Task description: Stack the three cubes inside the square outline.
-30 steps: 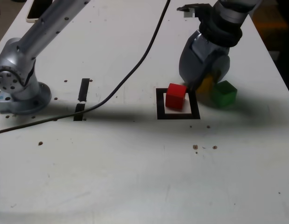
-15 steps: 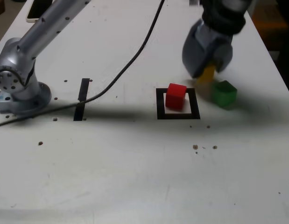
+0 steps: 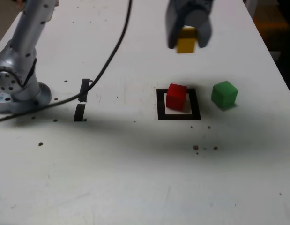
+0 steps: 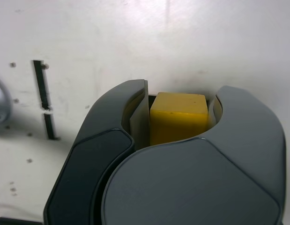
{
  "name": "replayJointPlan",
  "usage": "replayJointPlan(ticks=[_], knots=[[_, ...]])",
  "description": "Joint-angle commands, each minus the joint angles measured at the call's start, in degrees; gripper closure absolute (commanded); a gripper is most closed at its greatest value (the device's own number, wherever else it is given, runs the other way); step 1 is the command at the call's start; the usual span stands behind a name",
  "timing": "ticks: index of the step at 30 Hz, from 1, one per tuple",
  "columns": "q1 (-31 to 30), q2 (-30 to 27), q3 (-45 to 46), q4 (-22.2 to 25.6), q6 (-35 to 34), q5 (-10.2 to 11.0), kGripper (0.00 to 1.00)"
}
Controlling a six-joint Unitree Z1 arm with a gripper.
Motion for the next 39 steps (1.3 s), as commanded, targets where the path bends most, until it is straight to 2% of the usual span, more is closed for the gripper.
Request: replayJointPlan(ticks=[1,6,10,13,18,23,33,39], knots=[[-1.98,-9.45,3.99,0.78,0.89,0.65,0.95],[-8.33,-14.07,12.16,-1.46,0.73,1.08,0.95],[-12.88,-12.6,16.56,-5.16,1.28,-0.46,0.95],[-12.32,-9.59,15.19,-7.47,2.83,-1.03,0.95],[-10.96,-6.01,13.25,-8.17,3.98,-1.87,0.95],[-10.4,-3.33,13.45,-8.94,4.33,-4.6,0.95],[-9.28,-1.69,15.83,-14.67,4.56,-3.88,0.95],[-9.18,-2.1,16.65,-14.59,4.09,-3.64,0.95]])
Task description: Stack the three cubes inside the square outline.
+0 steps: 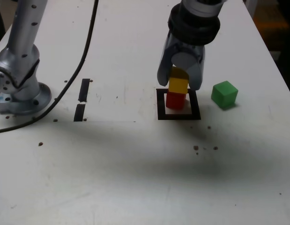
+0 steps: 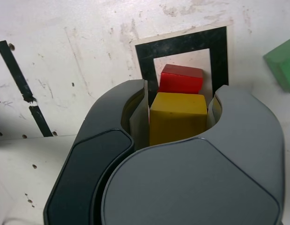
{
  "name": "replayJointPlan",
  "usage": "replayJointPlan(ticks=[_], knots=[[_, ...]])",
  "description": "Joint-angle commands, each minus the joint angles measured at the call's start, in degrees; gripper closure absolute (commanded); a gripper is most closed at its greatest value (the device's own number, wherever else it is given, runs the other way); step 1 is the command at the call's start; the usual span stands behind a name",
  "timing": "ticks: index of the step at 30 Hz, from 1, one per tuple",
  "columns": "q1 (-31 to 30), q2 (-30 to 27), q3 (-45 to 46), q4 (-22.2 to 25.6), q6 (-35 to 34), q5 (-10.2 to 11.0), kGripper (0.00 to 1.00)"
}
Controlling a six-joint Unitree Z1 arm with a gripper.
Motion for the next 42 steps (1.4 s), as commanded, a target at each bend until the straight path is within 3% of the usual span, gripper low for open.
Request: replayJointPlan(ticks=[1,11,21,31,42], knots=[[0.13,-0.53,0.37,0.15,-0.18,0.04,0.95],[0.29,-0.72,1.87,-1.57,-0.37,0.35,0.93],[0.47,-0.61,4.01,-5.73,-0.46,1.25,0.85],[0.47,-0.38,2.38,-1.91,-0.5,2.02,0.79],[0.47,0.42,2.01,-1.92,-0.3,1.69,0.77]])
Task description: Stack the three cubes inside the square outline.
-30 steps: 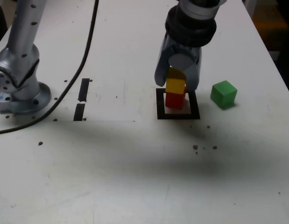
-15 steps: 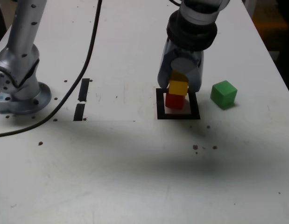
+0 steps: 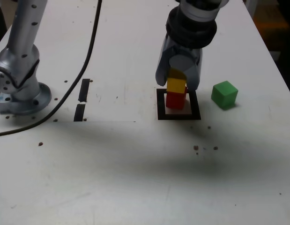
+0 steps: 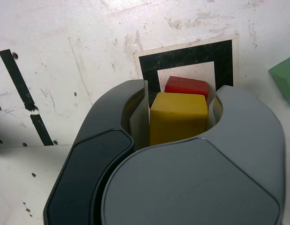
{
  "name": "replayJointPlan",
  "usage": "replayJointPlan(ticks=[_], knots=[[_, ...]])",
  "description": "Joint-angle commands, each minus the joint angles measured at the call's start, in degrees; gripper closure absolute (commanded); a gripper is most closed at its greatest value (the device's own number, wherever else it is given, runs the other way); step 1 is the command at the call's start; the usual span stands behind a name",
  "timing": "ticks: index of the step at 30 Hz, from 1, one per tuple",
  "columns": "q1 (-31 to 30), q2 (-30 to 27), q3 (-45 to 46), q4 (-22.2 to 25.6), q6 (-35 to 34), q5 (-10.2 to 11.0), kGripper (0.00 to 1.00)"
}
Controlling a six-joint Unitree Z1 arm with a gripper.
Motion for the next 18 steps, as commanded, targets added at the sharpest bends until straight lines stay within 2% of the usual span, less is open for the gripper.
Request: replayJointPlan(ticks=[1,7,12,18], knots=[[0.12,0.4,-0.33,0.1,0.1,-0.12,0.76],[0.12,1.61,-1.79,2.52,0.22,-0.41,0.66],[0.01,2.84,-3.41,4.59,0.45,-0.51,0.46],[-0.05,3.33,-3.65,4.63,0.62,-0.8,0.2]])
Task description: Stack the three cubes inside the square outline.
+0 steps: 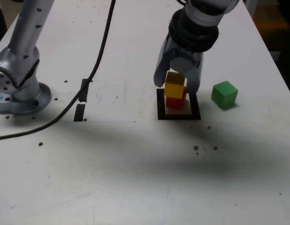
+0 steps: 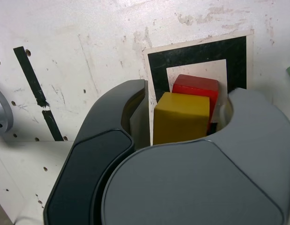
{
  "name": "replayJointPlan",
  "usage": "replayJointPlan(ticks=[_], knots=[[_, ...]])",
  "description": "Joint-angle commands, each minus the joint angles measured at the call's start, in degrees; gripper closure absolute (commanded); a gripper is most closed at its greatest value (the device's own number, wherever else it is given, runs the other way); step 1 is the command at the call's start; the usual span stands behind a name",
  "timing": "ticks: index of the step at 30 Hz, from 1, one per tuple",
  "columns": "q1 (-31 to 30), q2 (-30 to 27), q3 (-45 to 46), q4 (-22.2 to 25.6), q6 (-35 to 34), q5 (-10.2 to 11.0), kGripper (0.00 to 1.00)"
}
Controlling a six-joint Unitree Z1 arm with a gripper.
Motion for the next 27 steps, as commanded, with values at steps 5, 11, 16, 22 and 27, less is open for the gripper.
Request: replayJointPlan(ticks=[5,11,16,22,27], knots=[[-0.04,0.37,-0.25,-0.12,0.29,-0.52,0.15],[-0.04,0.24,-0.45,-0.2,0.41,-0.54,0.11],[-0.04,-1.26,-0.63,0.03,-0.19,-0.05,0.04],[-0.61,-3.42,-1.89,2.61,-1.87,1.84,0.0],[-1.67,-4.4,-4.97,7.46,-3.49,3.74,0.0]])
